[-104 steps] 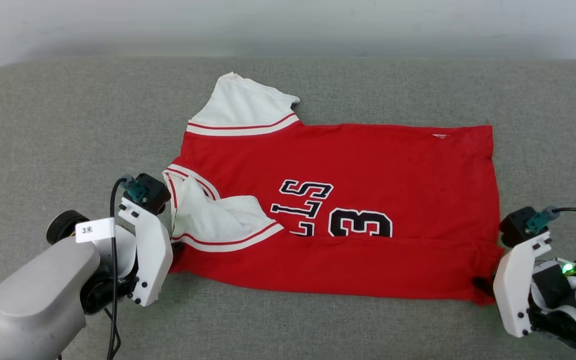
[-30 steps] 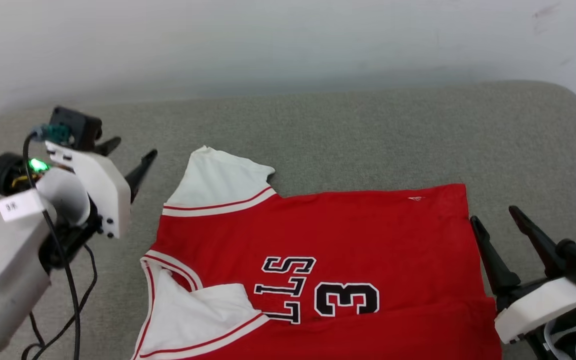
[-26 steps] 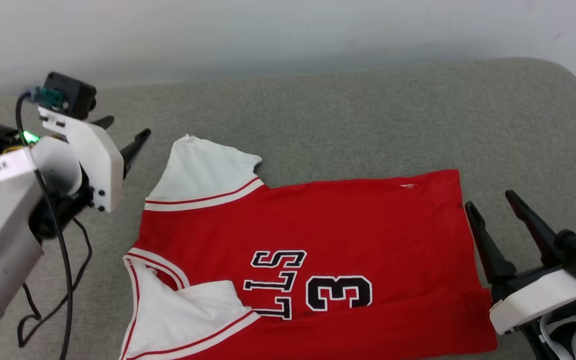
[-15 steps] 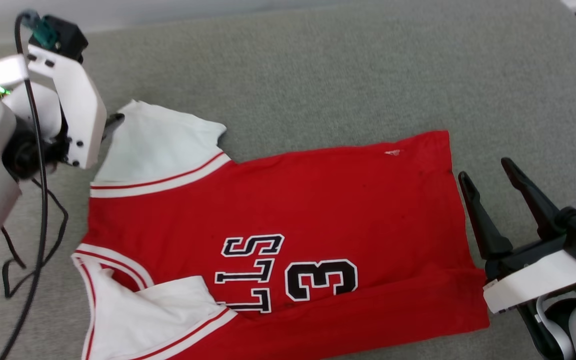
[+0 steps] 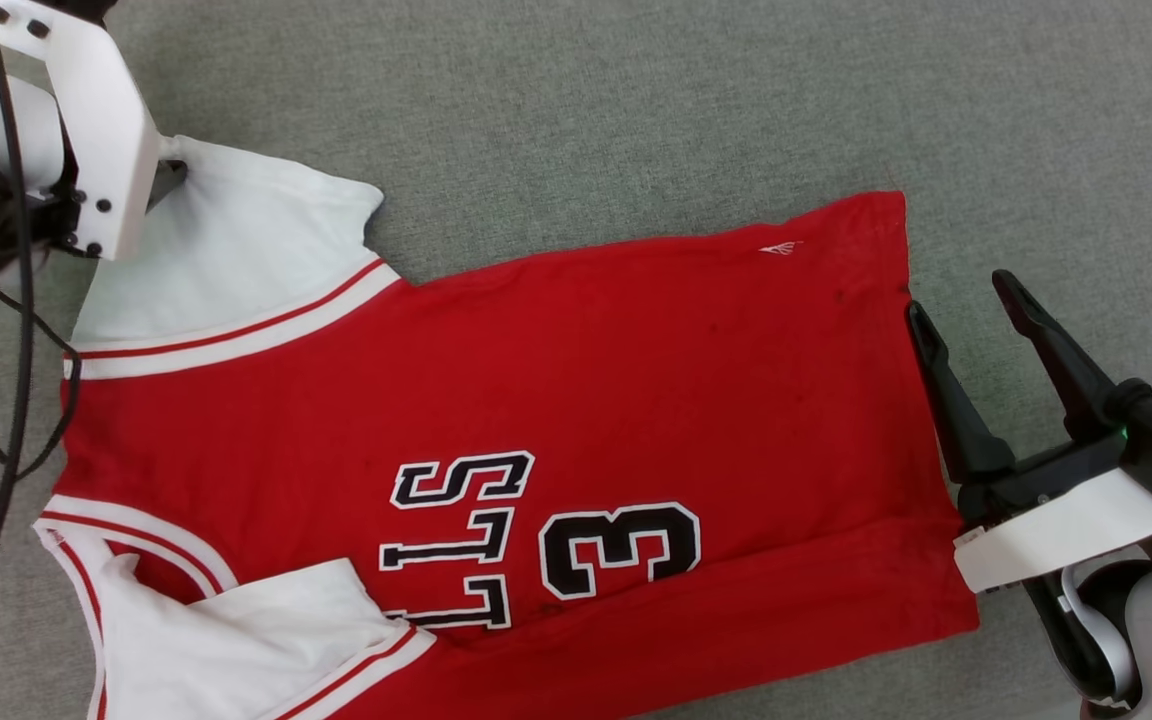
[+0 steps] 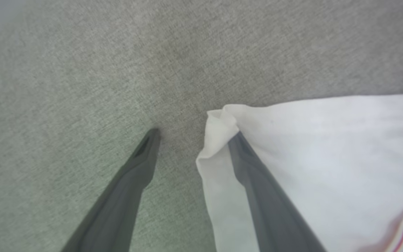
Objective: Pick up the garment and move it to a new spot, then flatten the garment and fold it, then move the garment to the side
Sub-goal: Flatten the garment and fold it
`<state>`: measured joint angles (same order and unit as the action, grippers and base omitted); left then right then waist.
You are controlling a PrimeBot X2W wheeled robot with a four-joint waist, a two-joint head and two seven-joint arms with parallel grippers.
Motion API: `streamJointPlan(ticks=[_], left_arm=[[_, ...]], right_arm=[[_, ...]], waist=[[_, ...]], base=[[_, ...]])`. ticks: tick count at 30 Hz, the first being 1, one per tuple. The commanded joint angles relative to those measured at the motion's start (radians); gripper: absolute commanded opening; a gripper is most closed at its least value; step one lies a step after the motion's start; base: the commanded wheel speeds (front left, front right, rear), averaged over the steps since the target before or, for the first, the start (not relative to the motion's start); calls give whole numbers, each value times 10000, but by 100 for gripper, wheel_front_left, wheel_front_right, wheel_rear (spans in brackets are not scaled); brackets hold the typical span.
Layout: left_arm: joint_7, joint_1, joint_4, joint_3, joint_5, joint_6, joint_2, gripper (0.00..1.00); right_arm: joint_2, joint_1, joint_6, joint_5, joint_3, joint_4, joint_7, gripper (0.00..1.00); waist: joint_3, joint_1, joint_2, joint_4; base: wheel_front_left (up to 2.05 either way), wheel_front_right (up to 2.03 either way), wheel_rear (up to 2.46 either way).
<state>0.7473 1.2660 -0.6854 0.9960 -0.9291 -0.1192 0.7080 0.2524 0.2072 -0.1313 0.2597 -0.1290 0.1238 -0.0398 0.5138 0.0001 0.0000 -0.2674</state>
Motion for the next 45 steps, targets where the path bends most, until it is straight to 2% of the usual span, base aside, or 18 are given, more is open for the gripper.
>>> streamJointPlan(ticks=[1, 2, 3, 4, 10, 15, 19, 21, 26, 29, 35, 39, 45], left_arm=[[268, -385, -248, 273, -97, -14, -163, 100], [390, -498, -279, 353, -141, -34, -173, 83], [443, -575, -272, 416, -181, -52, -194, 22], [466, -667, -245, 443, -275, -55, -218, 0], [-136, -672, 24, 451, -287, -101, -267, 0], [-1233, -389, 394, 396, -126, -100, -430, 0], [-1847, -413, 835, 604, -32, -100, -501, 0], [-1965, -432, 951, 663, -23, -100, -503, 0], [-2374, -432, 1469, 963, -78, -102, -536, 0], [-2595, -286, 1672, 1134, -16, -103, -561, 0], [-2941, -11, 2121, 1344, 2, -104, -680, 0], [-3083, 223, 2317, 1450, 48, -104, -755, 0], [-3295, 500, 2496, 1562, 108, -105, -747, 0]], right_arm=[[-39, 178, 12, -26, -18, -62, -64, 100], [-24, 209, 12, -25, -32, -99, -80, 100], [3, 229, 12, -16, -30, -125, -85, 100], [30, 244, 12, 2, -24, -155, -76, 100], [312, 500, 10, 84, 128, -201, 70, 100], [953, 955, 10, 276, 347, -226, 747, 100], [1914, 1648, 12, 692, 115, -383, 2063, 100], [2154, 1837, 10, 847, -17, -448, 2444, 100], [3280, 2911, 12, 1909, -794, -916, 4822, 100], [3722, 3548, 12, 2528, -1348, -1311, 6231, 100], [4167, 4530, 12, 3481, -2429, -2215, 8618, 100], [4202, 5045, 12, 3519, -2944, -2881, 9064, 100], [3955, 5624, 12, 3472, -3675, -3895, 9062, 100]], waist=[[106, -1, 0, -68], [109, -1, 0, -76], [105, -1, 0, -71], [90, -1, 0, -61], [-255, -1, 0, 190], [-737, -1, 0, 554], [-1048, -1, 0, 880], [-1111, -1, 0, 958], [-1228, -1, 0, 1346], [-1210, -1, 0, 1535], [-1047, -1, 0, 1901], [-815, -1, 0, 2116], [-455, -1, 0, 2340]], base=[[0, 0, 0], [0, 0, 0], [0, 0, 0], [0, 0, 0], [0, 0, 0], [0, 0, 0], [0, 0, 0], [0, 0, 0], [0, 0, 0], [0, 0, 0], [0, 0, 0], [0, 0, 0], [0, 0, 0]])
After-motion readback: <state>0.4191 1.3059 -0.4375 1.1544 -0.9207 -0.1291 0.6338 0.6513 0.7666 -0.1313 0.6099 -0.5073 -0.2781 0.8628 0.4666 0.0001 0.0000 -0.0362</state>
